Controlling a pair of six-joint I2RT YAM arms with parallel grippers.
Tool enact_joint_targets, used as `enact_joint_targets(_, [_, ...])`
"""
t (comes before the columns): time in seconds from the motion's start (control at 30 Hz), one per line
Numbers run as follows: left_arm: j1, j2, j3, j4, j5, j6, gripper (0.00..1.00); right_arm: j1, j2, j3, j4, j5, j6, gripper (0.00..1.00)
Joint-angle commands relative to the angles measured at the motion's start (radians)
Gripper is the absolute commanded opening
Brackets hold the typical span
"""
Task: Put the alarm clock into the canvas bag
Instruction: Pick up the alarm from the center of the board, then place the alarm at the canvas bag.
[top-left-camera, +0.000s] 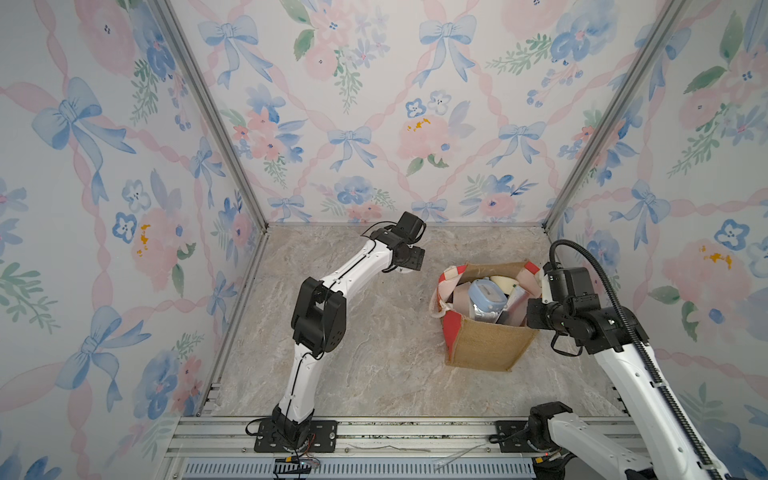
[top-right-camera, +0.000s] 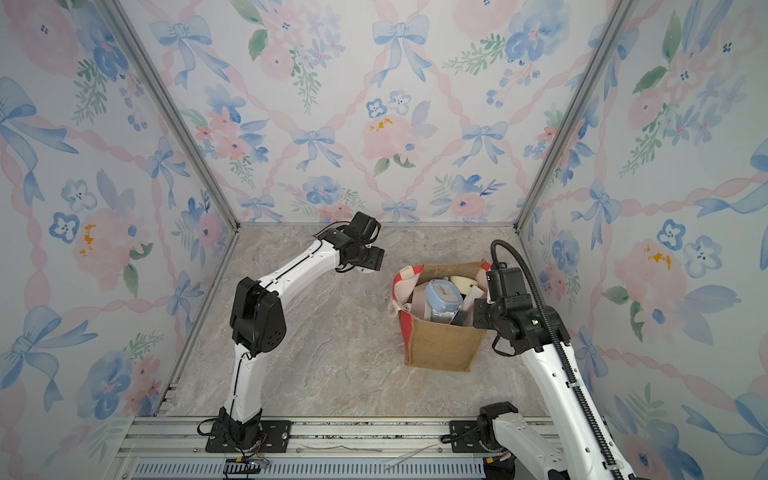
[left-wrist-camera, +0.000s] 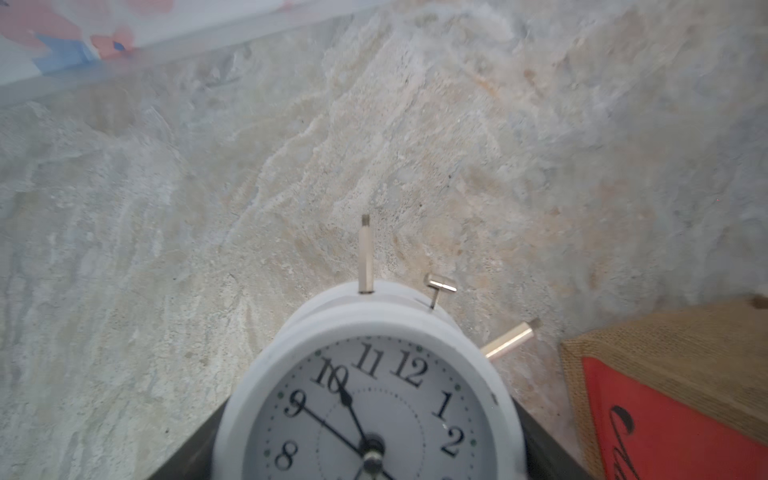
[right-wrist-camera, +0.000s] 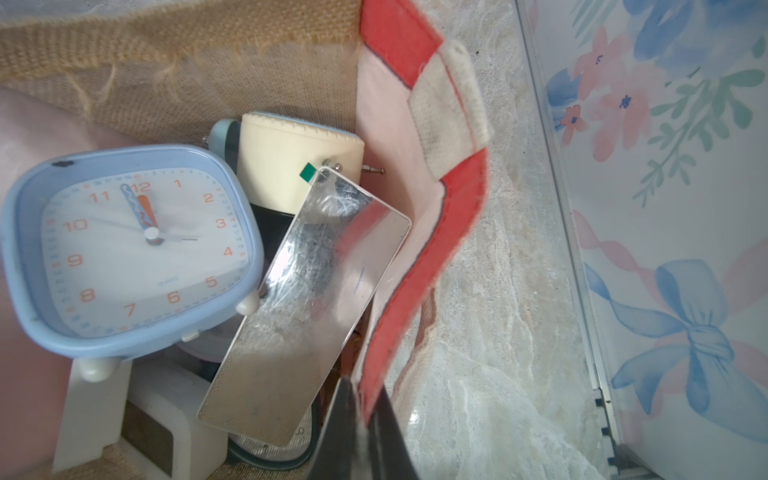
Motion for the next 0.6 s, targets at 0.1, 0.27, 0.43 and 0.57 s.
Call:
enact_joint_targets(0.1, [-0.009,-0.156,-0.017,0.002,0.050,0.017,0.66,0.010,-0.003,0.025,-0.005,0.003,-0.009,0.05])
enact_joint_targets(0.27, [-0.056,-0.219,0.000,0.001,0.122,0.038,0.66,0.011,-0.015,0.036,-0.022,0.004,0.005,0.05])
enact_joint_targets(0.43, [-0.130,-0.225,0.049,0.000,0.194,0.050,0.64,0.010,-0.023,0.050,-0.035,0.004,0.021,0.08])
enact_joint_targets(0.57, [-0.197,-0.209,0.092,-0.004,0.242,0.057,0.63,0.011,-0.033,0.064,-0.059,0.001,0.029,0.26])
